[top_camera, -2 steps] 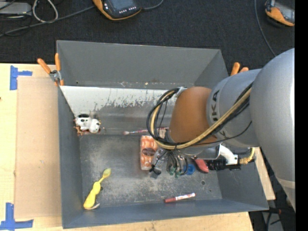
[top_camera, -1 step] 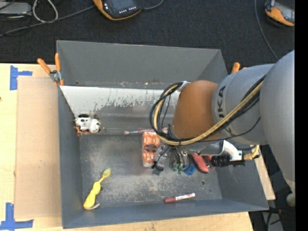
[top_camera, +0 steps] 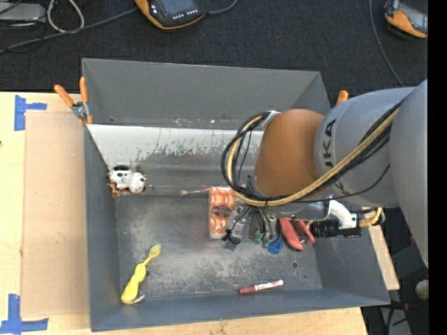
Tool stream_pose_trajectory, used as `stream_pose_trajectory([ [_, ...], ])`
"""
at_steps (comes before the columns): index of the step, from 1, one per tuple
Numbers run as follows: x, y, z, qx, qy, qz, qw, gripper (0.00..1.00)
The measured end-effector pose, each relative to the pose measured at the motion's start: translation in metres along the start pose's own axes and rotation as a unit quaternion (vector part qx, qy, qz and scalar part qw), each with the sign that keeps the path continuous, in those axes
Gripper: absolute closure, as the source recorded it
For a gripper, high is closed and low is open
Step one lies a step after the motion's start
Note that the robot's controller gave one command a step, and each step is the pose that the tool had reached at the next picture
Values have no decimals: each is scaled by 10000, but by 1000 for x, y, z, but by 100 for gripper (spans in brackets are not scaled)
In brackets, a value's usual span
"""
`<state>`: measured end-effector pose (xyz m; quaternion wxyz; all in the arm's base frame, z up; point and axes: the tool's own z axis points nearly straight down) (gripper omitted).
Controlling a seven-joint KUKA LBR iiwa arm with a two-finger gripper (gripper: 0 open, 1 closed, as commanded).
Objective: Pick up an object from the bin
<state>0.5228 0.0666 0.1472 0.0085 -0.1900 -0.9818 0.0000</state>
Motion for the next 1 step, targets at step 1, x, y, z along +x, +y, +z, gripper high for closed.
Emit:
stream_pose_trajectory([
  [1,1,0,-23,5,11,-8,10000,100],
])
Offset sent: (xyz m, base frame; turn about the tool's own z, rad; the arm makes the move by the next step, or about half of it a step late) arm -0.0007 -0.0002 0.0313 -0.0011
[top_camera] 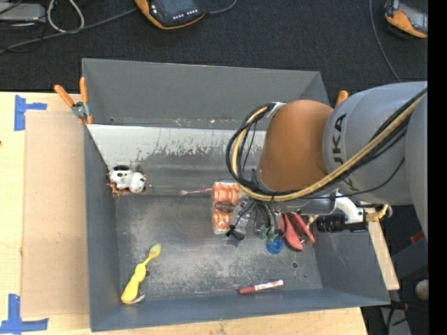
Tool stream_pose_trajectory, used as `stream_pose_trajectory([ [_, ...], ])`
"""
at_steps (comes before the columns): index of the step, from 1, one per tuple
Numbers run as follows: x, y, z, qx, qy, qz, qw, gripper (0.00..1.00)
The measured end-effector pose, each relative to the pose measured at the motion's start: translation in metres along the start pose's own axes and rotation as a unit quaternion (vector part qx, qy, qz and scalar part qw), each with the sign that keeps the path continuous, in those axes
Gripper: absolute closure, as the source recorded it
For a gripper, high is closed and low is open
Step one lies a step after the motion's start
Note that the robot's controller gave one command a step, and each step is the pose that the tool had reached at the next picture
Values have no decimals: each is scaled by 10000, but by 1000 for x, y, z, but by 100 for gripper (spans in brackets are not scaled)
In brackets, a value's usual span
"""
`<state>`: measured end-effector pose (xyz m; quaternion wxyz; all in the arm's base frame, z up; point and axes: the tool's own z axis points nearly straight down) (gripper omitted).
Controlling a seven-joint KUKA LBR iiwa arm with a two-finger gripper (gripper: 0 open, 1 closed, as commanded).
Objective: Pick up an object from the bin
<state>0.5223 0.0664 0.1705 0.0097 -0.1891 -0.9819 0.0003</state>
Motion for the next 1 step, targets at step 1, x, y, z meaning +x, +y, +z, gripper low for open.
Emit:
stream_pose_trajectory([
  [1,-1,0,-17,-11,-17,-8,10000,100],
])
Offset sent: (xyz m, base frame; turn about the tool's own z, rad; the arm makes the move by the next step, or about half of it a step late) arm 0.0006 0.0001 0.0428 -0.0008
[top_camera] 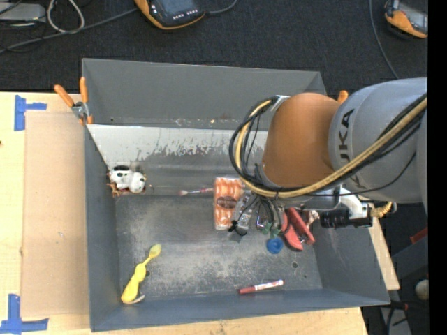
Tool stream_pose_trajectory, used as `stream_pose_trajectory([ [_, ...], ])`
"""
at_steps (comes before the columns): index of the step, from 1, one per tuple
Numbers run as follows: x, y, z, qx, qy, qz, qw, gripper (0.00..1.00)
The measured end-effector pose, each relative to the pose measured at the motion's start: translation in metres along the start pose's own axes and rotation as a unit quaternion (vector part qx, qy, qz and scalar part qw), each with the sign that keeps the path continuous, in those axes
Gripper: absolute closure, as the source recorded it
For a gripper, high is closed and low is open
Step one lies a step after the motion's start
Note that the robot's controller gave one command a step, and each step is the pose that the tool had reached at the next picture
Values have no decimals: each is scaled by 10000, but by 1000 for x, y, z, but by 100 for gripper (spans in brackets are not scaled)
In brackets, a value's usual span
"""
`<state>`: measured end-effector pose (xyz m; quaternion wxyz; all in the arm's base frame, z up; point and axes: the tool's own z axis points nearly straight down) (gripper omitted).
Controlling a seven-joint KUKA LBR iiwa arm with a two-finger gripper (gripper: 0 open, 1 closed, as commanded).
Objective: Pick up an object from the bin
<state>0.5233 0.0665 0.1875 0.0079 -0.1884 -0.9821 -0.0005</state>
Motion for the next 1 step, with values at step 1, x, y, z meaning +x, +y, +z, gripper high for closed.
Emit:
stream_pose_trajectory([
  [1,1,0,-17,4,12,-13,10000,100],
])
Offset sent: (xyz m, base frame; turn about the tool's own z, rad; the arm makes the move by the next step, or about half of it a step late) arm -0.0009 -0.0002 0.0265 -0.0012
